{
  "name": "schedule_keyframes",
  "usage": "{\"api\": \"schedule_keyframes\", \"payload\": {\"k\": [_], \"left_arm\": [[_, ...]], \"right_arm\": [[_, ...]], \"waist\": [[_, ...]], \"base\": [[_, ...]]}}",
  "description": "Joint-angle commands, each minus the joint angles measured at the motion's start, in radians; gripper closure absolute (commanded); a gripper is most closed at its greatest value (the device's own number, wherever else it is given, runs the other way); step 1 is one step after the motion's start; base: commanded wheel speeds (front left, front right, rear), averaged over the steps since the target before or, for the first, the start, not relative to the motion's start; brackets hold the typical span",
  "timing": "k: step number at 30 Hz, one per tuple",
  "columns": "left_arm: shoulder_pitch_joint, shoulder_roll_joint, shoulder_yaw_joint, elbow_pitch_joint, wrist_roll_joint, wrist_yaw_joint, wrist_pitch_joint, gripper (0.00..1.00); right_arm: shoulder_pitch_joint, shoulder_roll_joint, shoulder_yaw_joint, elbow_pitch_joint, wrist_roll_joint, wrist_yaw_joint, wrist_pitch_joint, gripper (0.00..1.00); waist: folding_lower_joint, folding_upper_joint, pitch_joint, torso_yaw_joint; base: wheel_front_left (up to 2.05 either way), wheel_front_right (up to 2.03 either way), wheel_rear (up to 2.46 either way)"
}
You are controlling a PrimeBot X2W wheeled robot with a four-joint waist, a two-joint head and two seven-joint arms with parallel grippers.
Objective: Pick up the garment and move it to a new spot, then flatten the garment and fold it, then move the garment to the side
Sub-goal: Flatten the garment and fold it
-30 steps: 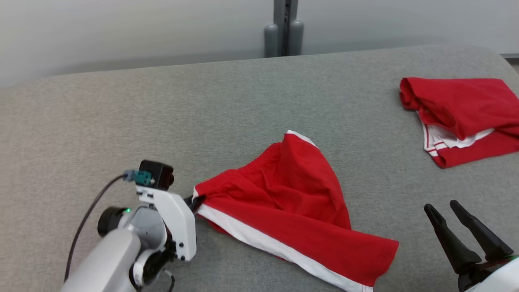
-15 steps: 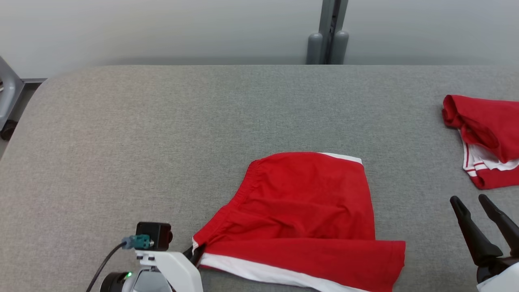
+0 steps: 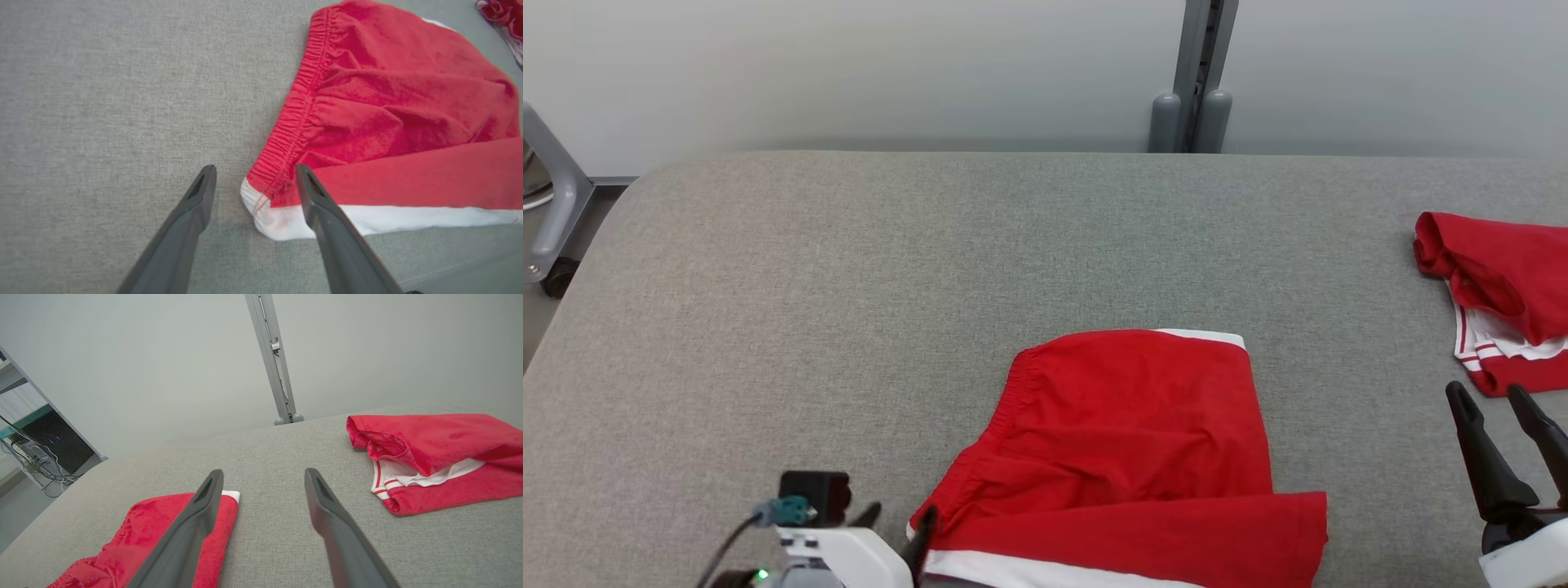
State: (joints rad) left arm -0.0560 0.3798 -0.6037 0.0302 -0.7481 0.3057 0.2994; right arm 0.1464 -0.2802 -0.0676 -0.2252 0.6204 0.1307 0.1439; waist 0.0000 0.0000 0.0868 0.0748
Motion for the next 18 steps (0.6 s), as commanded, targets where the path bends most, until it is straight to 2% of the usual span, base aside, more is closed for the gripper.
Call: {"api": "schedule_keyframes", "payload": {"k": [1, 4, 8, 18], "left_arm": [[-0.02, 0.012, 0.013, -0.008, 0.007, 0.006, -0.008, 0.0], [-0.036, 0.037, 0.047, -0.034, 0.025, 0.013, -0.052, 0.0], [-0.067, 0.054, 0.089, -0.068, 0.051, -0.006, -0.142, 0.0], [-0.082, 0.052, 0.176, -0.09, 0.114, -0.034, -0.431, 0.0]], "right_arm": [[-0.014, 0.003, -0.006, -0.001, -0.007, 0.0, -0.01, 0.0], [-0.02, 0.017, -0.004, -0.004, -0.026, 0.0, -0.028, 0.0], [-0.036, 0.034, -0.002, -0.011, -0.051, 0.0, -0.058, 0.0], [-0.054, 0.047, 0.035, -0.043, -0.099, 0.0, -0.143, 0.0]], "waist": [[0.0, 0.0, -0.002, -0.002], [0.0, 0.0, -0.004, -0.009], [0.0, 0.0, -0.01, -0.019], [0.0, 0.0, -0.079, -0.058]], "base": [[0.0, 0.0, 0.0], [0.0, 0.0, 0.0], [0.0, 0.0, 0.0], [0.0, 0.0, 0.0]]}}
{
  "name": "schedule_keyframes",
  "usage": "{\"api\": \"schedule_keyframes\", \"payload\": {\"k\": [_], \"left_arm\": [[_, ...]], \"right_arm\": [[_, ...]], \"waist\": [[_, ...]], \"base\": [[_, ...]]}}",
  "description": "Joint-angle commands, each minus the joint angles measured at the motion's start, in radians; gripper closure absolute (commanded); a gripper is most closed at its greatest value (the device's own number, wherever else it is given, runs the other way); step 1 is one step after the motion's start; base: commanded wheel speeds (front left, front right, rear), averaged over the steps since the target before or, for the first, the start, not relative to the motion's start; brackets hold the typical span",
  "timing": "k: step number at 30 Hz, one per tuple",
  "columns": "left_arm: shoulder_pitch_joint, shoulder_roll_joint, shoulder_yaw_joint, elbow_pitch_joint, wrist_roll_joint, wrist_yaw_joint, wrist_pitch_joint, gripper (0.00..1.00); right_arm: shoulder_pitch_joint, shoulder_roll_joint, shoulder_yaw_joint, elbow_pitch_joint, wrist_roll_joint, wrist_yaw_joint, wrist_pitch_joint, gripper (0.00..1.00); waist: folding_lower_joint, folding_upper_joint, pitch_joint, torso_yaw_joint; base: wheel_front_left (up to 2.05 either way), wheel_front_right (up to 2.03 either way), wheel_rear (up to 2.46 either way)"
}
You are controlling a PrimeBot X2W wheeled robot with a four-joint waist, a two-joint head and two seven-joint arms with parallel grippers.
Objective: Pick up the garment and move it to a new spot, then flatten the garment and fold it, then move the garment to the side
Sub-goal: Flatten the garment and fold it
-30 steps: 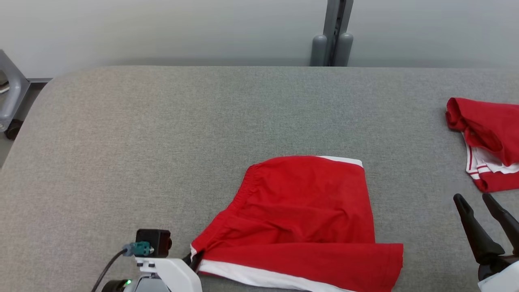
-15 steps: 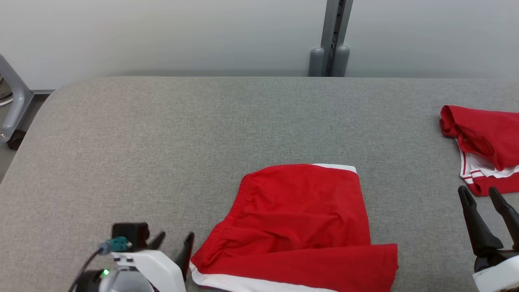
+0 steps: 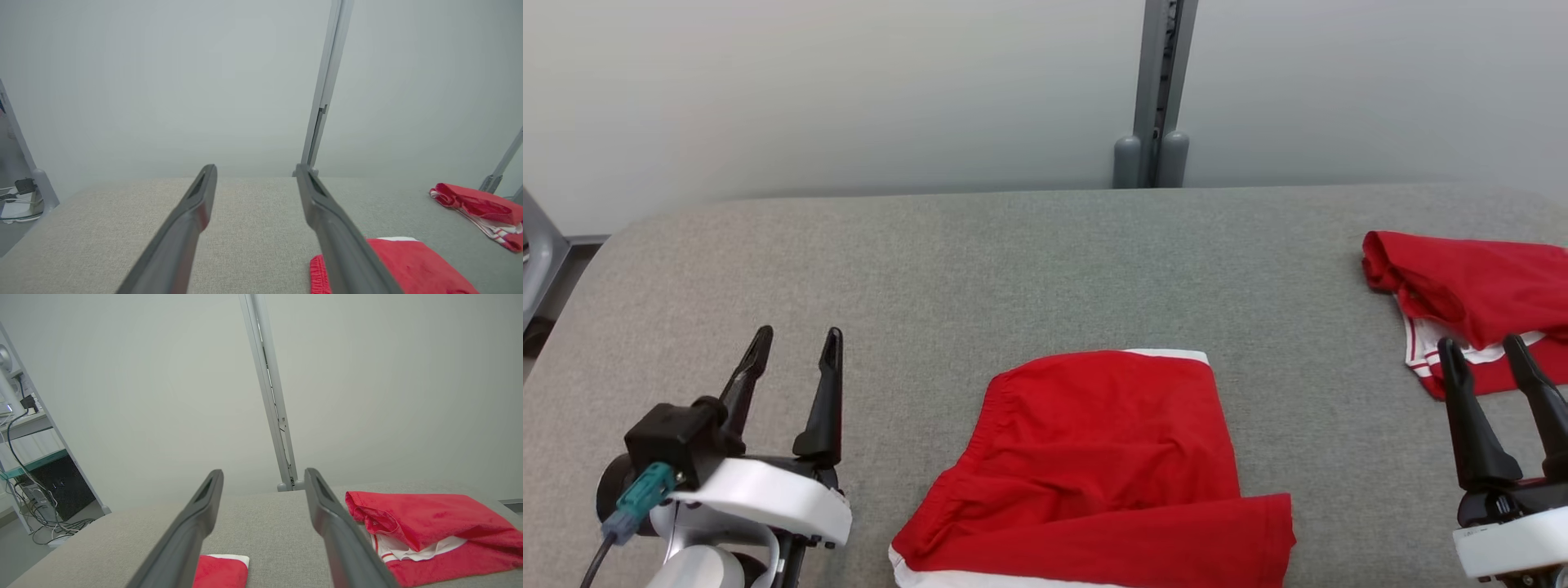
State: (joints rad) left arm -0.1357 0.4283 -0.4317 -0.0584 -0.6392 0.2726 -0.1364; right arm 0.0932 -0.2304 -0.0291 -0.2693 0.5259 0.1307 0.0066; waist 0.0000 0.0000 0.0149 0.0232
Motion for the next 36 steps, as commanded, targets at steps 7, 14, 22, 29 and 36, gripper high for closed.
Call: {"api": "schedule_keyframes", "payload": {"k": [7, 14, 22, 29, 36], "left_arm": [[0.089, -0.024, 0.049, 0.03, 0.038, 0.009, -0.116, 0.0], [0.125, -0.047, 0.033, 0.079, 0.085, -0.007, -0.127, 0.0], [0.104, -0.065, 0.035, 0.094, 0.12, -0.018, -0.129, 0.0], [0.11, -0.075, 0.043, 0.099, 0.131, -0.026, -0.129, 0.0], [0.116, -0.067, 0.044, 0.105, 0.123, -0.036, -0.113, 0.0]], "right_arm": [[0.053, 0.005, 0.044, 0.055, -0.076, 0.0, -0.101, 0.0], [0.06, -0.009, 0.09, 0.146, -0.111, 0.0, -0.154, 0.0], [0.028, -0.022, 0.087, 0.166, -0.123, 0.0, -0.14, 0.0], [0.023, -0.015, 0.074, 0.165, -0.124, 0.0, -0.133, 0.0], [0.031, -0.017, 0.063, 0.16, -0.118, 0.0, -0.12, 0.0]], "waist": [[0.0, 0.0, -0.025, -0.025], [0.0, 0.0, -0.025, -0.026], [0.0, 0.0, -0.02, -0.017], [0.0, 0.0, -0.02, -0.01], [0.0, 0.0, -0.018, 0.0]], "base": [[0.0, 0.0, 0.0], [0.0, 0.0, 0.0], [0.0, 0.0, 0.0], [0.0, 0.0, 0.0], [0.0, 0.0, 0.0]]}}
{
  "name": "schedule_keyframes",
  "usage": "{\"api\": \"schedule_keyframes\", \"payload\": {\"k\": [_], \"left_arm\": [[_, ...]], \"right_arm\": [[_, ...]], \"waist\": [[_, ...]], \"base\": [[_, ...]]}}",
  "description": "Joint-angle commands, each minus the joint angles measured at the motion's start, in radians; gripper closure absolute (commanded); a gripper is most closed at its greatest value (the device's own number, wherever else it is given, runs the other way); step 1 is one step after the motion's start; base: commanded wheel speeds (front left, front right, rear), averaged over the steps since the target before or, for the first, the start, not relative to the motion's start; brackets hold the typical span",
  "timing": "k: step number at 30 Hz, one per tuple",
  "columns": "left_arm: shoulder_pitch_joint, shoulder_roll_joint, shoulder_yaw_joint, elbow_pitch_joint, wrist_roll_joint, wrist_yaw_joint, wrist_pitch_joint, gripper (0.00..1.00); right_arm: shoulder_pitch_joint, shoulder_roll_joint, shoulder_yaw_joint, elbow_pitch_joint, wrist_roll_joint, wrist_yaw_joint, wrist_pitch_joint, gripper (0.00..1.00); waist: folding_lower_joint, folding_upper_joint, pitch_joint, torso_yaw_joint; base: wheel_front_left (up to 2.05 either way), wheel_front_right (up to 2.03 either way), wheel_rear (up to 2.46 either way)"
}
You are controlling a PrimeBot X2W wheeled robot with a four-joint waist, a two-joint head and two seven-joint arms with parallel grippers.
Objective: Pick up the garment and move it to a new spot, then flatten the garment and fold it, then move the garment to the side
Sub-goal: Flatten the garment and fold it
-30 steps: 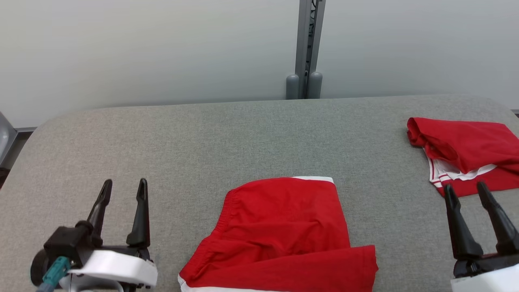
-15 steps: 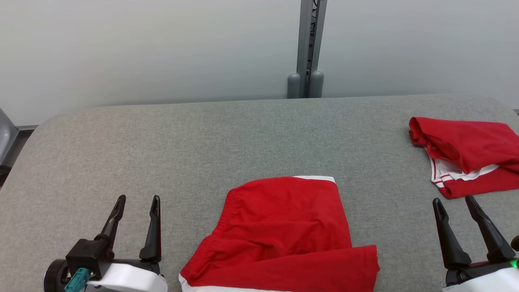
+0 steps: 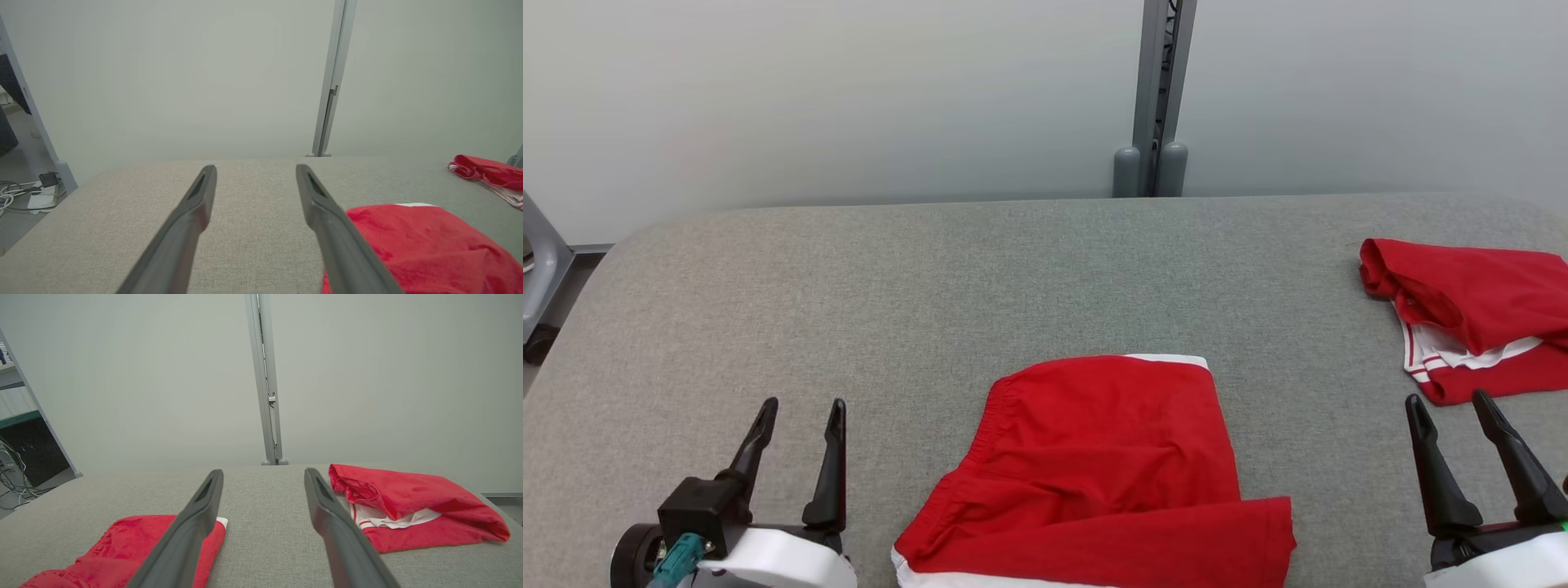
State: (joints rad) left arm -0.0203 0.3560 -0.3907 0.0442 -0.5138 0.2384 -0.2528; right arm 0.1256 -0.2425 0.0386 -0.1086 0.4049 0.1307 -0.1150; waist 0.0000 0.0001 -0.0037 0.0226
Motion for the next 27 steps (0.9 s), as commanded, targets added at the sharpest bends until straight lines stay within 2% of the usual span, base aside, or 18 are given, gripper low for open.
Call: {"api": "schedule_keyframes", "payload": {"k": [1, 4, 8, 14, 18, 21, 27], "left_arm": [[0.005, 0.01, 0.0, 0.004, -0.011, -0.006, 0.02, 0.0], [0.012, 0.033, -0.001, -0.007, -0.038, -0.013, 0.092, 0.0], [0.035, 0.072, 0.007, -0.048, -0.08, -0.01, 0.199, 0.0], [0.052, 0.132, -0.029, -0.122, -0.136, -0.044, 0.379, 0.0], [0.037, 0.151, -0.068, -0.149, -0.164, -0.073, 0.477, 0.0], [0.009, 0.156, -0.103, -0.143, -0.181, -0.094, 0.556, 0.0], [-0.039, 0.153, -0.138, -0.106, -0.182, -0.114, 0.625, 0.0]], "right_arm": [[0.004, -0.007, -0.006, -0.004, 0.011, 0.0, 0.01, 0.0], [0.037, -0.024, -0.016, -0.018, 0.049, 0.0, 0.061, 0.0], [0.119, -0.061, -0.01, -0.032, 0.143, 0.001, 0.226, 0.0], [0.221, -0.12, 0.066, -0.07, 0.276, 0.001, 0.412, 0.0], [0.206, -0.125, 0.143, -0.07, 0.307, 0.001, 0.456, 0.0], [0.161, -0.125, 0.218, -0.026, 0.275, 0.001, 0.475, 0.0], [0.096, -0.1, 0.259, 0.066, 0.21, 0.001, 0.459, 0.0]], "waist": [[0.0, -0.0001, 0.0, 0.002], [0.0, -0.0001, 0.006, 0.009], [0.0, -0.0001, 0.017, 0.02], [0.0, -0.0001, 0.047, 0.031], [0.0, -0.0001, 0.078, 0.033], [0.0, -0.0001, 0.112, 0.031], [0.0, -0.0001, 0.146, 0.028]], "base": [[0.0, 0.0, 0.0], [0.0, 0.0, 0.0], [0.0, 0.0, 0.0], [0.0, 0.0, 0.0], [0.0, 0.0, 0.0], [0.0, 0.0, 0.0], [0.0, 0.0, 0.0]]}}
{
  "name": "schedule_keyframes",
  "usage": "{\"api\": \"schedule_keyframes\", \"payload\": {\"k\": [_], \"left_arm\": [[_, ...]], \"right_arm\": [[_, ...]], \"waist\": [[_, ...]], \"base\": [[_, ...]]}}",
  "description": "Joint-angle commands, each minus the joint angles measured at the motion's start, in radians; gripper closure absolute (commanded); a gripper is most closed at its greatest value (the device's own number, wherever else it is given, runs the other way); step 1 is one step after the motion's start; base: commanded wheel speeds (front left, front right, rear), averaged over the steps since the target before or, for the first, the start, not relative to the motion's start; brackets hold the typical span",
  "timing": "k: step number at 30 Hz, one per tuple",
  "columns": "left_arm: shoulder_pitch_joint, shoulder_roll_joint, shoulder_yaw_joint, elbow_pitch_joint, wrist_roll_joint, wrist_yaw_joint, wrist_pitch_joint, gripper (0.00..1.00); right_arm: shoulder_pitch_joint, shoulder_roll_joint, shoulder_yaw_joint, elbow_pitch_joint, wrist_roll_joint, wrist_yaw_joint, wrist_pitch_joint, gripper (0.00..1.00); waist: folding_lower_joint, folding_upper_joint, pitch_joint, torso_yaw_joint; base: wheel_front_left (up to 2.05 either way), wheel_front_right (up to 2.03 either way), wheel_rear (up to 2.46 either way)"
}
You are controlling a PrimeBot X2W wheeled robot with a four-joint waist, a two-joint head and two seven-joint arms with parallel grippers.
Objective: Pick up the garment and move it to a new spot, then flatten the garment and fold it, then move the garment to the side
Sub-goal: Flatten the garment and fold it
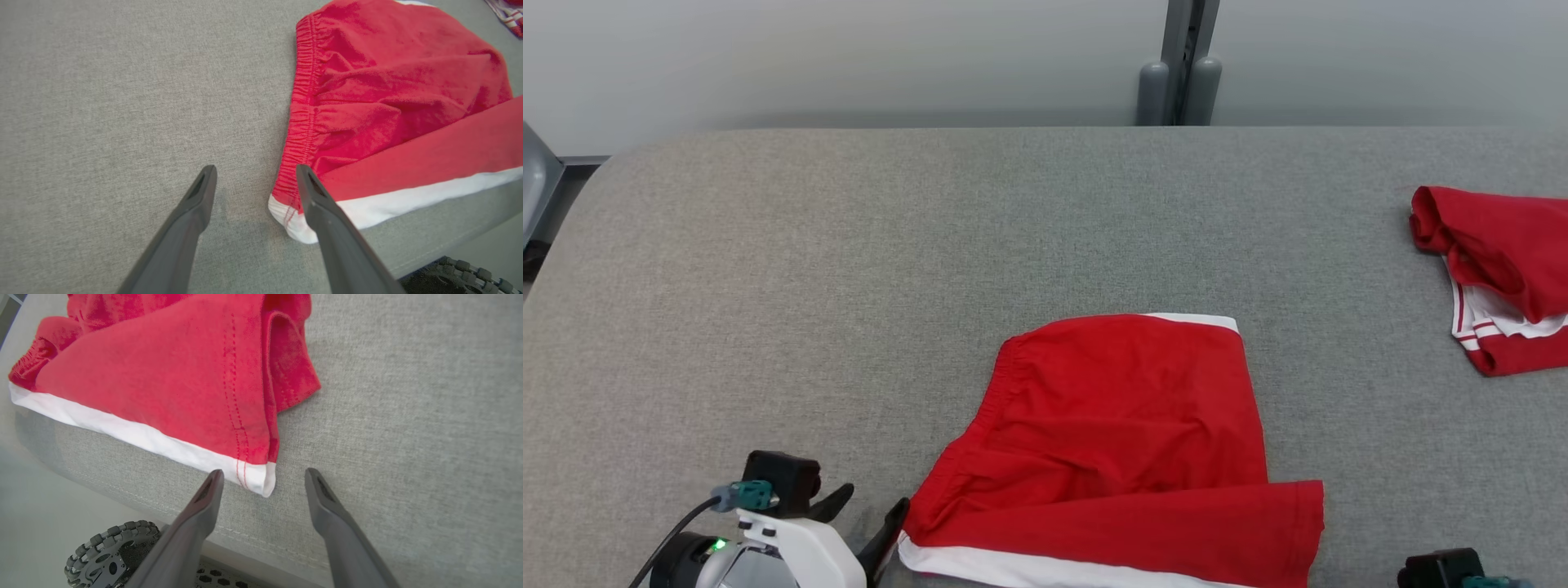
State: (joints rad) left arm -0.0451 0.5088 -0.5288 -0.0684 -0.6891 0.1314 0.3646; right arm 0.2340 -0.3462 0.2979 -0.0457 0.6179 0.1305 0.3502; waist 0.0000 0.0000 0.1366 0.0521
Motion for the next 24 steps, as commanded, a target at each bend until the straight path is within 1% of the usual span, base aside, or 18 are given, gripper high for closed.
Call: {"api": "schedule_keyframes", "payload": {"k": [1, 5, 6, 8, 13, 19, 20, 21, 22, 23, 24], "left_arm": [[-0.018, 0.003, -0.008, 0.016, -0.012, -0.01, 0.027, 0.0], [-0.045, 0.013, -0.031, 0.036, -0.023, -0.028, 0.088, 0.0], [-0.045, 0.013, -0.031, 0.036, -0.023, -0.028, 0.088, 0.0], [-0.056, 0.017, -0.037, 0.049, -0.025, -0.044, 0.099, 0.0], [-0.068, 0.005, -0.06, 0.068, -0.057, -0.078, 0.14, 0.0], [-0.069, 0.001, -0.081, 0.076, -0.078, -0.105, 0.162, 0.0], [-0.073, -0.001, -0.081, 0.08, -0.077, -0.105, 0.161, 0.0], [-0.078, -0.002, -0.082, 0.085, -0.071, -0.105, 0.155, 0.0], [-0.079, -0.003, -0.083, 0.091, -0.068, -0.106, 0.152, 0.0], [-0.08, -0.006, -0.086, 0.097, -0.068, -0.109, 0.153, 0.03], [-0.083, -0.007, -0.09, 0.102, -0.07, -0.112, 0.155, 0.18]], "right_arm": [[-0.022, 0.007, 0.002, 0.014, -0.009, 0.001, -0.006, 0.0], [-0.044, 0.02, 0.023, 0.041, -0.003, 0.001, 0.017, 0.0], [-0.044, 0.02, 0.023, 0.041, -0.003, 0.001, 0.017, 0.0], [-0.056, 0.023, 0.034, 0.046, -0.002, 0.001, 0.026, 0.0], [-0.067, 0.033, 0.057, 0.062, 0.011, 0.001, 0.053, 0.0], [-0.077, 0.032, 0.072, 0.058, 0.015, 0.001, 0.058, 0.0], [-0.081, 0.032, 0.076, 0.058, 0.014, 0.001, 0.053, 0.03], [-0.083, 0.032, 0.077, 0.06, 0.015, 0.001, 0.05, 0.12], [-0.083, 0.032, 0.079, 0.061, 0.017, 0.001, 0.048, 0.25], [-0.084, 0.032, 0.081, 0.06, 0.018, 0.001, 0.046, 0.47], [-0.086, 0.03, 0.083, 0.06, 0.018, 0.001, 0.044, 0.54]], "waist": [[0.0, 0.0, 0.01, -0.003], [0.0, 0.0, 0.026, -0.007], [0.0, 0.0, 0.026, -0.007], [0.0, 0.0, 0.032, -0.009], [0.0, 0.0, 0.042, -0.014], [0.0, 0.0, 0.047, -0.015], [0.0, 0.0, 0.047, -0.014], [0.0, 0.0, 0.046, -0.014], [0.0, 0.0, 0.045, -0.013], [0.0, 0.0, 0.045, -0.012], [0.0, 0.0, 0.044, -0.011]], "base": [[0.0, 0.0, 0.0], [0.0, 0.0, 0.0], [0.0, 0.0, 0.0], [0.0, 0.0, 0.0], [0.0, 0.0, 0.0], [0.0, 0.0, 0.0], [0.0, 0.0, 0.0], [0.0, 0.0, 0.0], [0.0, 0.0, 0.0], [0.0, 0.0, 0.0], [0.0, 0.0, 0.0]]}}
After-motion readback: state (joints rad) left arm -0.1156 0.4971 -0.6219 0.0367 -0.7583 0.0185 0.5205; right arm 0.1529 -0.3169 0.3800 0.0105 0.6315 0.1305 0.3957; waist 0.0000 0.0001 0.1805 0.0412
